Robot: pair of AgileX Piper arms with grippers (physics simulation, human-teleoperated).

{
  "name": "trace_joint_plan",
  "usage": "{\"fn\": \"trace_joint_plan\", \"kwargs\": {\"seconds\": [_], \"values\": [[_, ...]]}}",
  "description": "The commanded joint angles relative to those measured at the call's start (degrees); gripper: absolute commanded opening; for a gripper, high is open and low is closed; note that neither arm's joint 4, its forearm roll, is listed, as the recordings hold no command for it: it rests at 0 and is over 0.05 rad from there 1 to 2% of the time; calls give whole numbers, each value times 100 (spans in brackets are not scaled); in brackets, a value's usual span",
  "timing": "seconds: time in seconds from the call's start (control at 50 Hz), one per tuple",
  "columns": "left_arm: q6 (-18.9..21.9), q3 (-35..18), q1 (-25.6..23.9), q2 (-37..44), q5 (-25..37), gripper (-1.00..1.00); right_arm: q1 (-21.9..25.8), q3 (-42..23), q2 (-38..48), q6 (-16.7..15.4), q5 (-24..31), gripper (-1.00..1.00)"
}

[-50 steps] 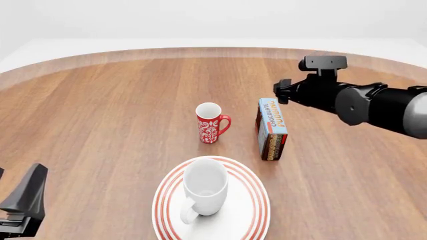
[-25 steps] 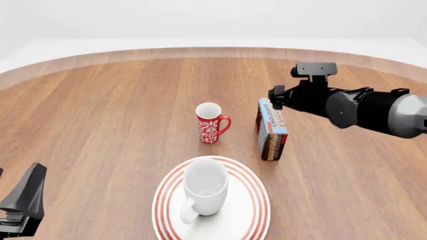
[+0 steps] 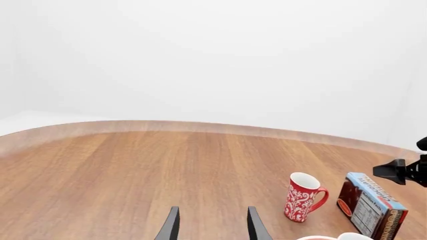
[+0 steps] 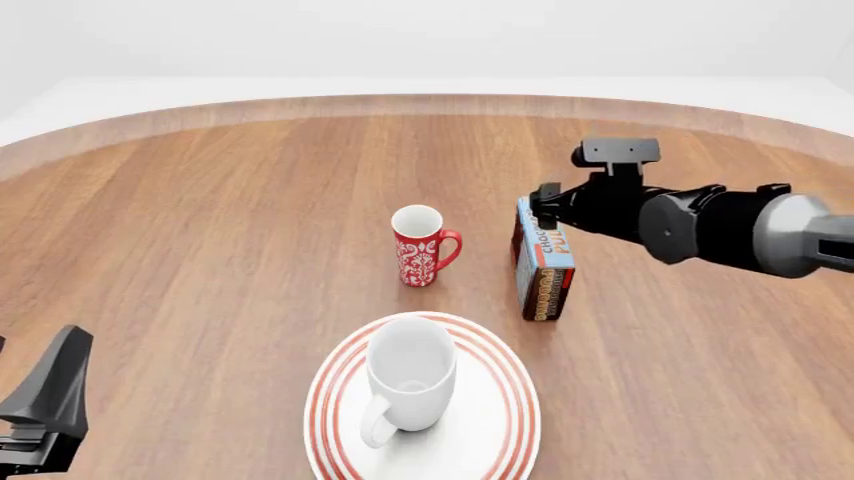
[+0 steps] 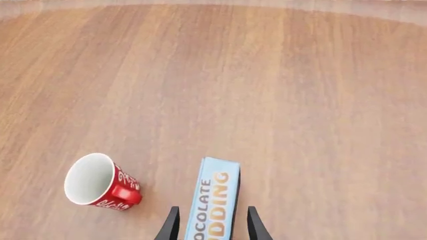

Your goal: Pick up the white mug and put it on the plate, and put the chocolate pudding to the right of the plate.

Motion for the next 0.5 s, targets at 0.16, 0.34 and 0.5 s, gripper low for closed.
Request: {"fn": "trace_joint_plan", "kwargs": {"seconds": [0.16, 0.34, 0.5], "values": [[-2, 8, 30, 0, -6, 100, 17, 37, 203, 96, -130, 100], [-10, 10, 42, 0, -7, 100, 59, 50, 309, 138, -179, 100], [-17, 12, 53, 0, 0, 100, 84, 83, 436, 144, -258, 100]]}}
